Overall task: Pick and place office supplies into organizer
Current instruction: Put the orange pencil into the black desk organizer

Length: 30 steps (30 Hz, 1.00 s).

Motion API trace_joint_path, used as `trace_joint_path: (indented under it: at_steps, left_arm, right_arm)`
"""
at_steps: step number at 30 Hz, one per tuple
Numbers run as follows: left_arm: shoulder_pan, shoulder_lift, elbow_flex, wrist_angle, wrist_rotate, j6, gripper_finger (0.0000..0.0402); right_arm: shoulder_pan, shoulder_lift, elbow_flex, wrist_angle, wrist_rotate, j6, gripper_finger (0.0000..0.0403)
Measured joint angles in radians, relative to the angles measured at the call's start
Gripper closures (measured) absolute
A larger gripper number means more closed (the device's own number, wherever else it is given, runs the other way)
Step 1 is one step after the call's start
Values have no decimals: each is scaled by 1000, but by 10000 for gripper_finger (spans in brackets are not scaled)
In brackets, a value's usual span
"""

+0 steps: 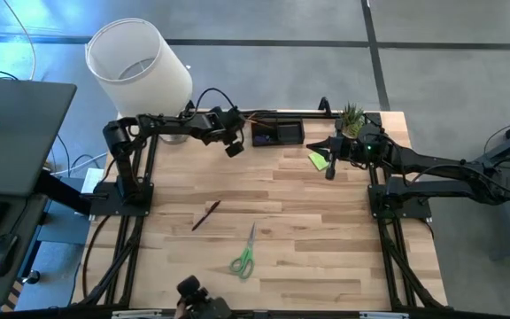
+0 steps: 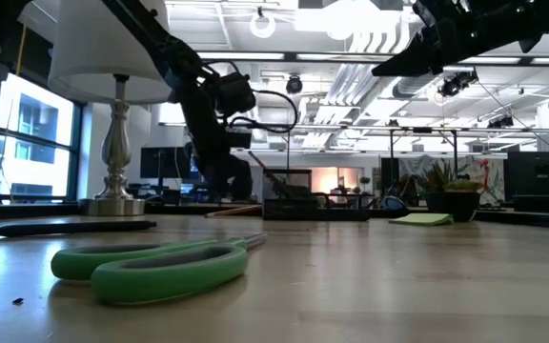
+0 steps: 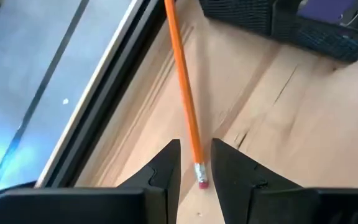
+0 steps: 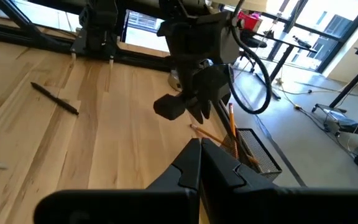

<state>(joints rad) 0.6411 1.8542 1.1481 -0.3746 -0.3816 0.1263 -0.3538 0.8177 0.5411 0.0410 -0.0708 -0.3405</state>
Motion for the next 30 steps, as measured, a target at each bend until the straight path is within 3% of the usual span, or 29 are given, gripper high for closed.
trace_joint_path:
  at_steps: [11,19,22,25,30]
  left_arm:
    - [-12,-98,1,124,12,-85,343]
    - [-12,-87,1,191,-156,-95,362]
    - [-6,-87,32,146,-126,-131,363]
    - [-4,-85,61,83,-35,-130,348]
    - [12,-30,63,28,-6,-106,293]
  right_arm:
    - [0,0,0,-3,10,-9,402]
    - [0,0,0,-2,10,-7,402]
    - [0,0,0,0,10,-6,402]
    - [0,0,0,0,10,-6,402]
    - [0,0,0,0,10,-5,402]
